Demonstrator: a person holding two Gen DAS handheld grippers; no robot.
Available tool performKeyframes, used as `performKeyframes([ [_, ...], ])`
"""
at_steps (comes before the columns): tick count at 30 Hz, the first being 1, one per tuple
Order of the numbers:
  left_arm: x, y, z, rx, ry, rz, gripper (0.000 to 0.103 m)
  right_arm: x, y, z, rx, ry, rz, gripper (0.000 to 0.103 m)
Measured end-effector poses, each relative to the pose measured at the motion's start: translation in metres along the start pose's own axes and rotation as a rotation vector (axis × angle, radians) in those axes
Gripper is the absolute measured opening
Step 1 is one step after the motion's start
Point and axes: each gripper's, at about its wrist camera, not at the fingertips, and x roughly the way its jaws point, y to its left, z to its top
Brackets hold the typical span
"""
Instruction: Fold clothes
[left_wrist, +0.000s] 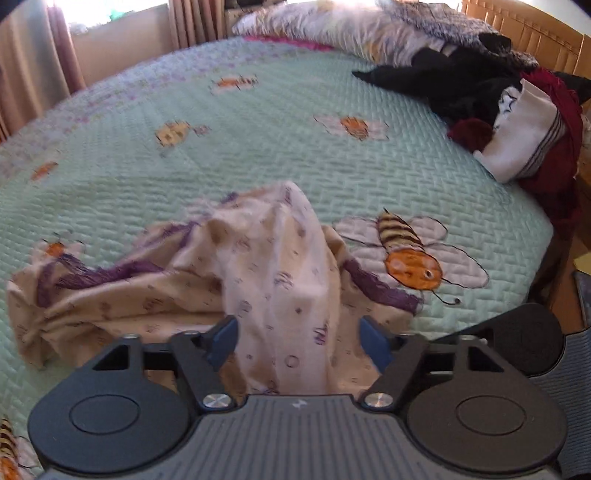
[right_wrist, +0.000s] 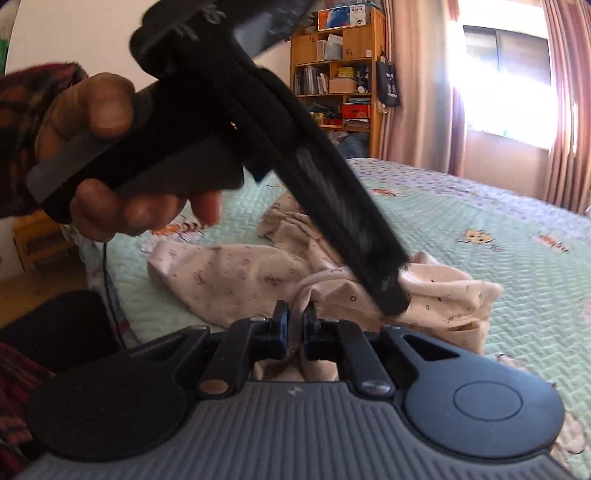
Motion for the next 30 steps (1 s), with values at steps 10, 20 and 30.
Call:
performKeyframes([
  [10, -0.033, 0.05, 0.013, -0.222, -0.192, 0.156, 0.005, -0.068, -0.063, -0.031, 0.276, -0.095, -0.115, 0.061],
  [20, -0.303, 0.133, -0.032, -0.287, -0.594, 0.676, 0.005, -0.077, -0.133, -0.029, 0.513, -0.131, -0.256, 0.061],
  [30, -0.353, 0.2, -0.123, -0.462, -0.519, 0.767, 0.005, 0.024, -0.114, -0.002, 0.524, 0.024, -0.057, 0.062],
])
